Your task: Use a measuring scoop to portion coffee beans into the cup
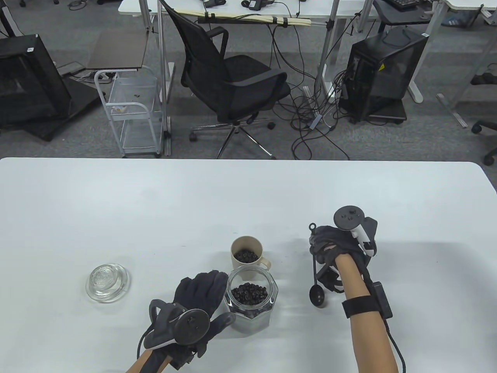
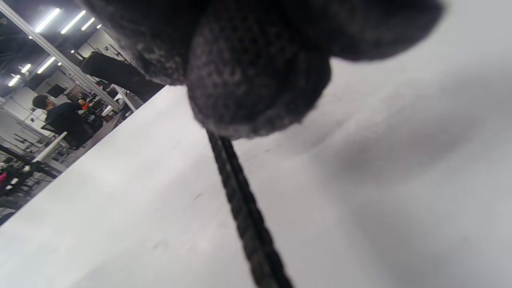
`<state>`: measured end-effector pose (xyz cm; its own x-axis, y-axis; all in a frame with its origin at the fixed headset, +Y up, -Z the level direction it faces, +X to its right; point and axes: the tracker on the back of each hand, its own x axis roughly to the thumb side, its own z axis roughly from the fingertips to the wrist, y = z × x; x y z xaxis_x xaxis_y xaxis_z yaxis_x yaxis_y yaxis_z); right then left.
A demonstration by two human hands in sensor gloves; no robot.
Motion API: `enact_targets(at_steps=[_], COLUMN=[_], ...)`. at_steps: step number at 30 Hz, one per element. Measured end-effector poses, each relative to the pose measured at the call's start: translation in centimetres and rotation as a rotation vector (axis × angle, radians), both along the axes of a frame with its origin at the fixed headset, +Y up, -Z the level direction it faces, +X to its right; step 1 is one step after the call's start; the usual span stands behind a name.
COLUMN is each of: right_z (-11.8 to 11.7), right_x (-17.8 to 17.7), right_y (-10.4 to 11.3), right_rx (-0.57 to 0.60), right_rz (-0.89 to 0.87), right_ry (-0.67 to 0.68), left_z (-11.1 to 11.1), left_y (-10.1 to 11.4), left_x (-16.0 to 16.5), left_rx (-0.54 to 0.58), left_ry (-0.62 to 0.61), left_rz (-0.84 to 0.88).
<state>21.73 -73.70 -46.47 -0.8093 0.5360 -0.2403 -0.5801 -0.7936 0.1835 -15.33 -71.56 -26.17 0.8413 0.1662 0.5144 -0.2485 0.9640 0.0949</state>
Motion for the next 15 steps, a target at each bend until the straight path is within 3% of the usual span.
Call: enact_targets(at_steps=[15], right_z=[-0.3], right_x=[0.4], right_y=[-1.2], right_rx=[0.011], right_rz=[0.234], right_ry=[-0.076], left_z=[0.0], left_y=[0.0], left_x=[-0.1], left_rx=[0.002], left_ry=[0.0], left_rz=[-0.006])
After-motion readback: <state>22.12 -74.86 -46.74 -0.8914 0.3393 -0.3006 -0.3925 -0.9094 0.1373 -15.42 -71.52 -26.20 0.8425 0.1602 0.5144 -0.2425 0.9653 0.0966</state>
